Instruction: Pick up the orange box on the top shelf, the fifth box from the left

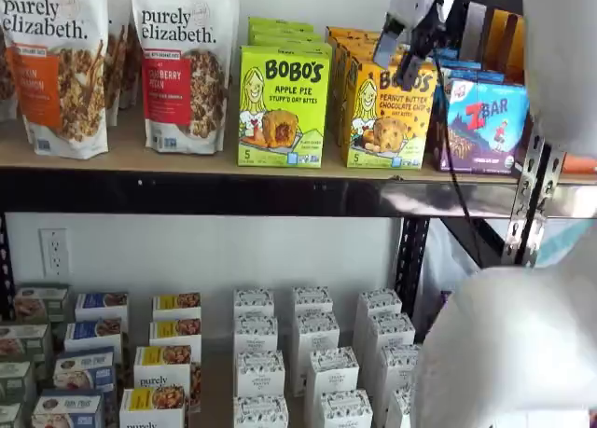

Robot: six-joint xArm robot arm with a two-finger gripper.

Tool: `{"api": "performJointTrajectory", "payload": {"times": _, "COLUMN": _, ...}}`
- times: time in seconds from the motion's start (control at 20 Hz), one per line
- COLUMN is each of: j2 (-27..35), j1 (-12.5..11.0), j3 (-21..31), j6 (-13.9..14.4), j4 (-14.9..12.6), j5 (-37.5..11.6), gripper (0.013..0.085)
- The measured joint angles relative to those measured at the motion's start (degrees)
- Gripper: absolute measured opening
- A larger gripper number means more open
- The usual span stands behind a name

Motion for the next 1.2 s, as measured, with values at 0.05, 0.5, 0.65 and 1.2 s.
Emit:
{"api": "performJointTrajectory", "payload": {"times": 0.05, "j2": -0.7, "j1": 0.0, "j3": 1.0, "j6": 0.0, "j4": 0.1, "j5": -1.4, "gripper": 0.0850}}
{"api": "performJointTrajectory", "payload": {"times": 0.5, "j2": -3.1, "j1": 1.0, "j3": 4.1, "j6": 0.8, "j4": 0.9, "j5": -5.5, "gripper": 0.0850}}
{"api": "performJointTrajectory", "payload": {"times": 0.65, "j2": -3.1, "j1": 0.0, "j3": 3.9, "j6": 0.6, "j4": 2.9, "j5": -5.6, "gripper": 0.0850}}
{"api": "performJointTrajectory", "payload": {"times": 1.2, "j2": 0.9, "j1": -1.2, "j3": 0.3, "j6": -1.0, "j4": 2.3, "j5": -8.6, "gripper": 0.0850}}
